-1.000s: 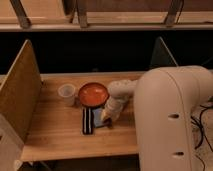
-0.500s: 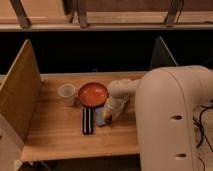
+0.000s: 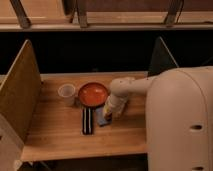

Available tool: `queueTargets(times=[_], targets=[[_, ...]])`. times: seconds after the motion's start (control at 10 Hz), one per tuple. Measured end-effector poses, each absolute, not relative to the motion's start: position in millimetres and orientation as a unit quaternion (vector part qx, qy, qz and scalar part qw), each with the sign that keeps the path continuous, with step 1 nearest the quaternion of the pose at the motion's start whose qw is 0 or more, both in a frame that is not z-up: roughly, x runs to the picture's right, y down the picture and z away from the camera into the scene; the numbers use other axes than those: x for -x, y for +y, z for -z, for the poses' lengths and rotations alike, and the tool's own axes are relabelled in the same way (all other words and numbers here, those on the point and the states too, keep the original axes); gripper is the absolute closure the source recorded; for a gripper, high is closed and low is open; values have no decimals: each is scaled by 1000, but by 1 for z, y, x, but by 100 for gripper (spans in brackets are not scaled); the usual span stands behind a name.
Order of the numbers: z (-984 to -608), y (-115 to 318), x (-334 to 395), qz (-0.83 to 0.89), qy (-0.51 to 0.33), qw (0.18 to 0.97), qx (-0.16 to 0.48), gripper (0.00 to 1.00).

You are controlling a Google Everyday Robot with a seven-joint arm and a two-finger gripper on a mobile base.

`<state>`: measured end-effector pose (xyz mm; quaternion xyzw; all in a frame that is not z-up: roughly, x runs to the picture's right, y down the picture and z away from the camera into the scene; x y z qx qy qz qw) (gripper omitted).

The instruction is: Drag the pepper across the table

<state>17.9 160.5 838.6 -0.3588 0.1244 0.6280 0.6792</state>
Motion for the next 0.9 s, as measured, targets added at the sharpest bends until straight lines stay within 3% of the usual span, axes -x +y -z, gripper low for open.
queueTargets(times=[0.9], targets=[[-811,170,-94,-700,110,626,326,100]])
